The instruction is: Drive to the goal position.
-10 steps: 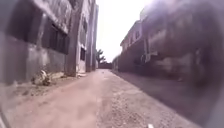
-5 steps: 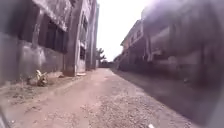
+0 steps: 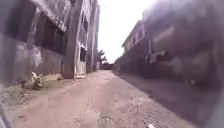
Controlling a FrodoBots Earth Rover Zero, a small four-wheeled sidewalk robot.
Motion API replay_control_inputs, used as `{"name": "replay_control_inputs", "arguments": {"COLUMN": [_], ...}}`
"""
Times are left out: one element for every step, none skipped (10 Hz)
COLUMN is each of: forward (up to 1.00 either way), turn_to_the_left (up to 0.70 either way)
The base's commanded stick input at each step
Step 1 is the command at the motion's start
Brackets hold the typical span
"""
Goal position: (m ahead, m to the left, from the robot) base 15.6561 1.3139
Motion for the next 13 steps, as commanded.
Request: {"name": "replay_control_inputs", "arguments": {"forward": [0.6, 0.6, 0.6, 0.6, 0.6, 0.6, 0.6, 0.6, 0.6, 0.6, 0.6, 0.6, 0.6], "turn_to_the_left": [0.0, 0.0, 0.0, 0.0, 0.0, 0.0, 0.0, 0.0, 0.0, 0.0, 0.0, 0.0, 0.0]}}
